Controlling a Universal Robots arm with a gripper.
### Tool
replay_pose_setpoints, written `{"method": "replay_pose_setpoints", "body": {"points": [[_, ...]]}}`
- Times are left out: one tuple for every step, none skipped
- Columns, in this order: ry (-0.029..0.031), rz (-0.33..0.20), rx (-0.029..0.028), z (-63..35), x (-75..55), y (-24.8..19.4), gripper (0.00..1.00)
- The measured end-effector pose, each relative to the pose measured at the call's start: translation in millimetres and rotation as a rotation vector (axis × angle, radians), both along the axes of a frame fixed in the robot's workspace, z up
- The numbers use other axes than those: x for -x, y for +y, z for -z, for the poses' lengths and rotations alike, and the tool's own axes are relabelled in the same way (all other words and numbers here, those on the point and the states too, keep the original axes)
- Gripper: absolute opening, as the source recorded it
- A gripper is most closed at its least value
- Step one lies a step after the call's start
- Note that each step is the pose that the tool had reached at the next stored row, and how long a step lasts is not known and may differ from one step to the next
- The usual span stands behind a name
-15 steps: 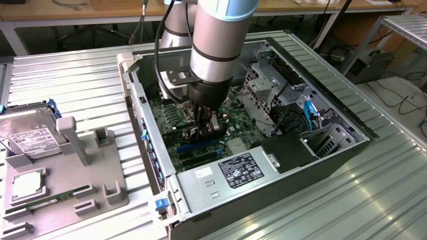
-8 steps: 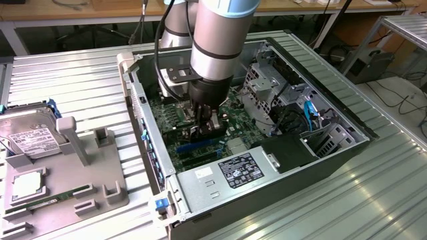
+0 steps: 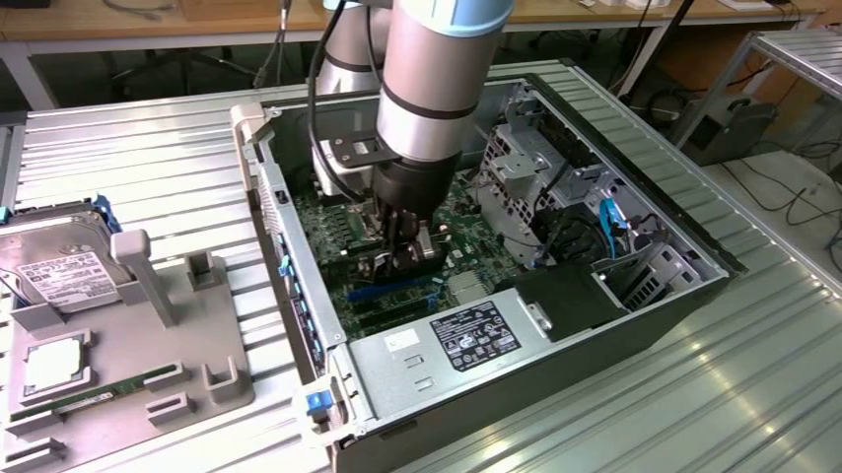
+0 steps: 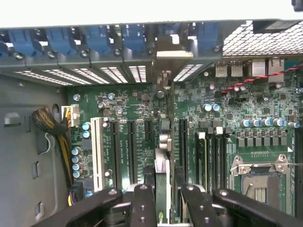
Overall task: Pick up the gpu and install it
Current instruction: 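Insert the gpu into the slot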
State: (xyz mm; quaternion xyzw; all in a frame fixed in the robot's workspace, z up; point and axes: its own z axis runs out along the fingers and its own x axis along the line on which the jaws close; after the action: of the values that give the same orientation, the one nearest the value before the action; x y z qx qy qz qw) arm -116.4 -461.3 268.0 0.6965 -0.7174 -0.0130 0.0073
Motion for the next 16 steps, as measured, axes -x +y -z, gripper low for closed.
{"method": "replay_pose_setpoints", "body": {"points": [[0.0001,-0.002,0.0003,0.1,0.1,-0.1,0.26],[0.0001,-0.004,0.0004,0.1,0.1,-0.1,0.26],[0.0001,-0.008,0.0004,0.1,0.1,-0.1,0.26],[0.0000,-0.012,0.0003,0.2,0.1,0.0,0.26],[-0.0002,-0.018,0.0002,0.4,0.1,0.2,0.26],[-0.0001,-0.025,0.0002,0.7,0.1,0.3,0.26],[0.0000,-0.029,0.0004,1.2,0.1,0.3,0.26],[-0.0001,-0.030,0.0003,2.2,0.1,0.4,0.26],[0.0000,-0.030,0.0004,3.3,0.2,0.4,0.26],[-0.0001,-0.030,0.0003,4.5,0.3,0.5,0.26],[0.0000,-0.030,0.0004,5.4,0.3,0.5,0.26],[0.0001,-0.030,0.0006,6.7,0.6,0.7,0.26],[0.0003,-0.030,0.0009,7.3,0.9,0.9,0.26],[0.0002,-0.030,0.0008,8.2,1.4,1.4,0.26],[0.0000,-0.030,0.0005,8.7,2.2,2.0,0.26],[0.0000,-0.030,0.0006,8.7,2.7,2.6,0.26]]}}
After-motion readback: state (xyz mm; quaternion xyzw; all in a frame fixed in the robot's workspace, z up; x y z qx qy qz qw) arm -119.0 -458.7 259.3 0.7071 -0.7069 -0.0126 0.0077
